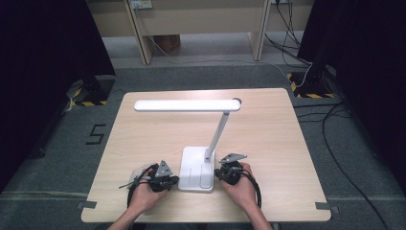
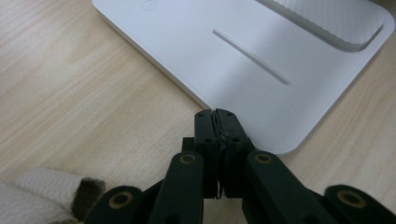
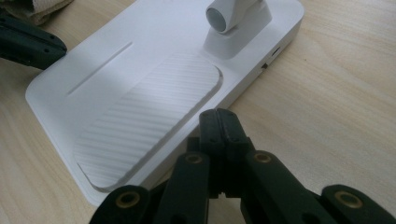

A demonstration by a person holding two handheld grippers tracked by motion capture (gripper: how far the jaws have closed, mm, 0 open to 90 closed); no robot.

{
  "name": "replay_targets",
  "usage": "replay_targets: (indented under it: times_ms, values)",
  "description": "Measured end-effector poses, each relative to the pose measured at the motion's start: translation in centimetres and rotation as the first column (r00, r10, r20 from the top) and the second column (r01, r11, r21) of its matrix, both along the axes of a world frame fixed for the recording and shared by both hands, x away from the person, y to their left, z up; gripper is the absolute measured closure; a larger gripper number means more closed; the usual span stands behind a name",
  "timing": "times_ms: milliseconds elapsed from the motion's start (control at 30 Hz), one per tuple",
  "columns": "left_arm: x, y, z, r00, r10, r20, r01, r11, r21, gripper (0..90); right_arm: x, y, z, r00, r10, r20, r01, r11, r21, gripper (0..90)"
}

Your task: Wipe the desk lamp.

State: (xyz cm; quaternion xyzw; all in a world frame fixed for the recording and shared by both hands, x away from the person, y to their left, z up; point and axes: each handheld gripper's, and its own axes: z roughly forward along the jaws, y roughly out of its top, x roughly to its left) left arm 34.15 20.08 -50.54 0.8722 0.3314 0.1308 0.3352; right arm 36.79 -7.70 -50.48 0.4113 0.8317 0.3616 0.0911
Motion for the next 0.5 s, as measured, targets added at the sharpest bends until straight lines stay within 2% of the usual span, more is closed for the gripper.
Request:
replay_targets:
  times_ms: [67, 400, 500]
  values:
    - [-0.2, -0.12, 0.02, 1.0, -0.006, -0.002, 0.006, 1.0, 0.001, 87.4, 0.04, 0.06, -0.01, 1.0, -0.001, 0.009, 0.001, 0.9999, -0.013, 90.0]
    - [-0.33, -0.22, -0.06, 0.9999, 0.006, 0.011, -0.006, 1.0, -0.001, 86.2, 0.15, -0.08, -0.35, 0.9998, -0.012, 0.014, 0.012, 0.9999, -0.011, 89.9]
    - [-0.33, -0.19, -0.06, 0.9998, 0.012, 0.017, -0.012, 0.9999, 0.003, 84.9, 0.13, -0.1, -0.34, 0.9997, -0.018, 0.018, 0.018, 0.9997, -0.015, 87.5]
